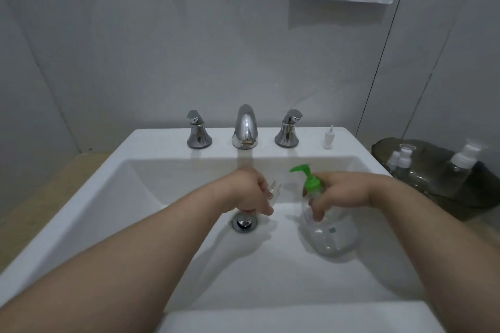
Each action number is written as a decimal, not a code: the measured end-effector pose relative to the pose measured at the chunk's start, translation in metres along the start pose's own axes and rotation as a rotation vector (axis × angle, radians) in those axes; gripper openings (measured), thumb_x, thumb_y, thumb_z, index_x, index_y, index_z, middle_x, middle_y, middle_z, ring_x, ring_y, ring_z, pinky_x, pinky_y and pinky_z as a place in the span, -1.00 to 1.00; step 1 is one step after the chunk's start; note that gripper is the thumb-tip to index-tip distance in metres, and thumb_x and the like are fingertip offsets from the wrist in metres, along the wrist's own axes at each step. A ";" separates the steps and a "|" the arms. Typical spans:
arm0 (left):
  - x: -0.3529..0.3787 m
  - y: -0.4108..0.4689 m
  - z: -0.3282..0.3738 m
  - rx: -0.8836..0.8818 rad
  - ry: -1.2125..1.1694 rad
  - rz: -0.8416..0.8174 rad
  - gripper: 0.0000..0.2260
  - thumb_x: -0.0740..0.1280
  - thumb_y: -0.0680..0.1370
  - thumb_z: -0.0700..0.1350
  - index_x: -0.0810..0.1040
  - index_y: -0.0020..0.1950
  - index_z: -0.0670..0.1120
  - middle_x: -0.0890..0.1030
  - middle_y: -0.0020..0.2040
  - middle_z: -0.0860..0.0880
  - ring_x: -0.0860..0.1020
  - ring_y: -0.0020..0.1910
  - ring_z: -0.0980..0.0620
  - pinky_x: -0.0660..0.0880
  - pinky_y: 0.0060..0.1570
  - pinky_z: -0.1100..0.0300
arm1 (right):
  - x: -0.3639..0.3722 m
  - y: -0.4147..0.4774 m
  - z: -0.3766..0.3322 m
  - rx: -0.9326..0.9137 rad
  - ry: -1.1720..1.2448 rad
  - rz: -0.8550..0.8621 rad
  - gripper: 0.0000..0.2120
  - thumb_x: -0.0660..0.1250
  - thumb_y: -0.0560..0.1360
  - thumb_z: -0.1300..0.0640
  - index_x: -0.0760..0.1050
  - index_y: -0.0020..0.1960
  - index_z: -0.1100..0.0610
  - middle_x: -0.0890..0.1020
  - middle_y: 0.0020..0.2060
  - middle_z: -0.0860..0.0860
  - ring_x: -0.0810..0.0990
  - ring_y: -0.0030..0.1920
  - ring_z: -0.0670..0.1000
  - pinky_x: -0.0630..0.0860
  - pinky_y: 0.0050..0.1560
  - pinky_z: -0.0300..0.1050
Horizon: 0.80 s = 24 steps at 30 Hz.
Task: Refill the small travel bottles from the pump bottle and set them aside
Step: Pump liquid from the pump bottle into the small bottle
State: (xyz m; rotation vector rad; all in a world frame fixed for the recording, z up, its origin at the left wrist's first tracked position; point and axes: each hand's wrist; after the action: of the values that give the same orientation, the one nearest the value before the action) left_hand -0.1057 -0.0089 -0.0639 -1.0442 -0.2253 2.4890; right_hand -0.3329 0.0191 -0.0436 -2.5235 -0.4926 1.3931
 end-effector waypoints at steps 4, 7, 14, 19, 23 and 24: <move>-0.004 -0.002 0.000 -0.065 0.033 -0.064 -0.79 0.57 0.44 -0.29 0.60 -0.05 -0.13 0.72 0.05 -0.09 0.71 -0.05 -0.14 0.66 0.12 -0.03 | 0.016 0.012 -0.010 -0.037 0.030 0.011 -0.54 0.44 0.13 0.01 0.62 0.01 0.13 0.68 -0.11 0.04 0.60 -0.06 0.03 0.56 0.13 0.05; -0.008 -0.002 -0.002 -0.133 0.067 -0.093 -0.83 0.55 0.47 -0.30 0.59 -0.08 -0.13 0.70 0.14 -0.14 0.71 0.08 -0.16 0.65 0.15 -0.01 | 0.017 0.019 -0.010 -0.054 0.075 0.011 -0.56 0.42 0.14 0.04 0.61 0.01 0.12 0.64 -0.19 -0.03 0.57 -0.10 0.00 0.52 0.04 -0.03; -0.005 0.000 0.000 -0.171 0.128 -0.077 -0.71 0.54 0.50 -0.24 0.63 0.20 -0.22 0.65 -0.07 -0.13 0.68 -0.11 -0.15 0.64 0.15 -0.02 | 0.018 0.029 -0.007 -0.106 0.101 0.008 -0.64 0.38 0.17 0.03 0.59 -0.07 0.16 0.61 -0.29 -0.07 0.52 -0.22 -0.04 0.43 -0.14 -0.11; -0.005 0.007 -0.005 -0.161 0.159 -0.059 -0.76 0.53 0.51 -0.21 0.62 0.14 -0.18 0.68 -0.01 -0.16 0.67 -0.13 -0.13 0.64 0.16 -0.01 | 0.022 0.037 -0.005 -0.162 0.151 0.034 -0.67 0.32 0.28 0.01 0.58 -0.07 0.20 0.63 -0.30 -0.07 0.53 -0.22 -0.02 0.44 -0.09 -0.07; -0.004 0.010 -0.007 -0.101 0.178 -0.049 -0.81 0.54 0.49 -0.22 0.59 0.04 -0.14 0.71 0.08 -0.12 0.72 -0.04 -0.14 0.65 0.12 0.03 | 0.023 0.041 -0.002 -0.185 0.156 0.025 -0.62 0.30 0.32 -0.02 0.60 -0.03 0.24 0.66 -0.24 0.00 0.54 -0.18 0.01 0.43 -0.08 -0.02; -0.004 0.010 -0.007 -0.095 0.169 -0.046 -0.81 0.54 0.48 -0.23 0.58 0.01 -0.14 0.71 0.12 -0.15 0.73 0.00 -0.18 0.65 0.14 -0.02 | 0.023 0.041 -0.002 -0.189 0.152 0.022 -0.61 0.29 0.33 -0.03 0.60 -0.03 0.25 0.67 -0.22 0.05 0.54 -0.17 0.02 0.44 -0.08 0.02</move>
State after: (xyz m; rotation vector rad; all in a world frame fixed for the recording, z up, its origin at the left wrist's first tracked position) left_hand -0.1019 -0.0199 -0.0698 -1.2660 -0.3145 2.3540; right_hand -0.3120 -0.0099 -0.0742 -2.7655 -0.5938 1.2011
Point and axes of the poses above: each hand's wrist, its own y-axis towards the middle knuckle, its own x-axis out of the palm, z = x × y
